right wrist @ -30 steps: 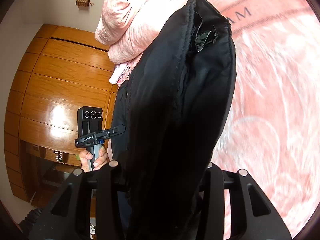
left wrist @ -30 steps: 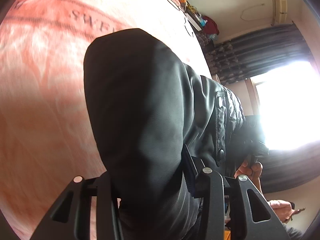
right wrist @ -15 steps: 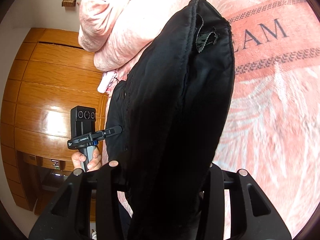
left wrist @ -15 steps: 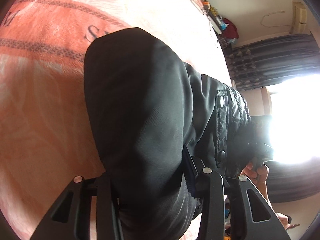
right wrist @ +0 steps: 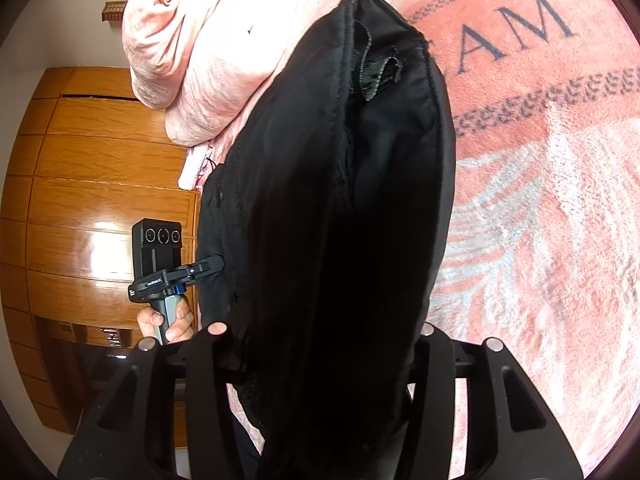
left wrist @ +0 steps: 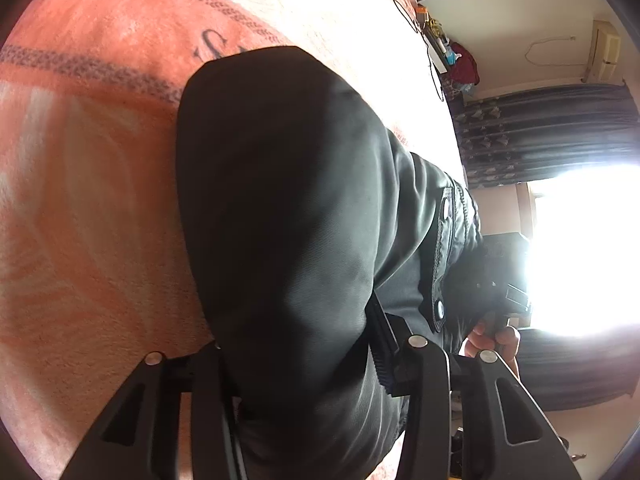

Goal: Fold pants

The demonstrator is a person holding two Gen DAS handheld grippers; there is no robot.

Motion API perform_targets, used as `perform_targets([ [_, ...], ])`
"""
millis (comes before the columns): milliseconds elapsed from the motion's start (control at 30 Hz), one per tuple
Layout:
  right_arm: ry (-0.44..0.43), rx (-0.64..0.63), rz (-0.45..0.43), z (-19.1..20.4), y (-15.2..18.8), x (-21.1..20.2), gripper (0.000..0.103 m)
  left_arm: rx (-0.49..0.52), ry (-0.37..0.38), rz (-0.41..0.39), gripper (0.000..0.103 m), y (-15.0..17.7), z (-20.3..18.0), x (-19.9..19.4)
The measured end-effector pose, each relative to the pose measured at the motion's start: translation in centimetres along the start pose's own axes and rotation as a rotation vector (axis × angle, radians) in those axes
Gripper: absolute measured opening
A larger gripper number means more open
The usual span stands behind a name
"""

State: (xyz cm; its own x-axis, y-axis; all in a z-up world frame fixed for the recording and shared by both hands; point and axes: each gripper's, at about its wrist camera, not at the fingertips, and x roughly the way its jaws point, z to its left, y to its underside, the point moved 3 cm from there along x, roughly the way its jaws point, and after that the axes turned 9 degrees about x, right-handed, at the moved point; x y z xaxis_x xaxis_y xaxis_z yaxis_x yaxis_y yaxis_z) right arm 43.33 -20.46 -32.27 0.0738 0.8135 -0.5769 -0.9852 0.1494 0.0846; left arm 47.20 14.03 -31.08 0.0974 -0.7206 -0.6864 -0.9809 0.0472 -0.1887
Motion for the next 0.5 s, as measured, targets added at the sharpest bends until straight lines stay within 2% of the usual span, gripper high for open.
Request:
perform_targets([
  [33,0.016,0.004,-0.002,-0.4,0.0,0.2,0.058,-0.002,0.002,-0.002,0.047,0.2,0.2,0.0],
  [67,0.03,0.005,-0.006,-0.9,0.1,0.1,0.065,-0.004,0.002,-0.004,0.049,0.3,0.3,-0.1],
  [200,0.058,0.008,-0.044,-1.2,0.5,-1.1,0.071,-0.023,-0.025,-0.041,0.056,0.8,0.0,-1.1],
  [267,0.091,-0.008,-0.079,-1.0,1.0,-2.6,0.071,-0.013,-0.112,-0.1,0.068,1.1,-0.6,-2.8],
  [367,0.112,-0.017,-0.183,-0.6,1.7,-6.1,0.07,-0.013,-0.246,-0.223,0.077,2.2,-1.4,-5.9],
  [433,0.098,-0.042,-0.281,0.3,2.7,-9.1,0.062,-0.016,-0.255,-0.306,0.077,3.7,-2.2,-7.9],
  [500,0.0,-0.071,-0.325,2.0,4.5,-11.1,0.061,-0.016,-0.232,-0.379,0.077,5.3,-3.2,-9.5],
])
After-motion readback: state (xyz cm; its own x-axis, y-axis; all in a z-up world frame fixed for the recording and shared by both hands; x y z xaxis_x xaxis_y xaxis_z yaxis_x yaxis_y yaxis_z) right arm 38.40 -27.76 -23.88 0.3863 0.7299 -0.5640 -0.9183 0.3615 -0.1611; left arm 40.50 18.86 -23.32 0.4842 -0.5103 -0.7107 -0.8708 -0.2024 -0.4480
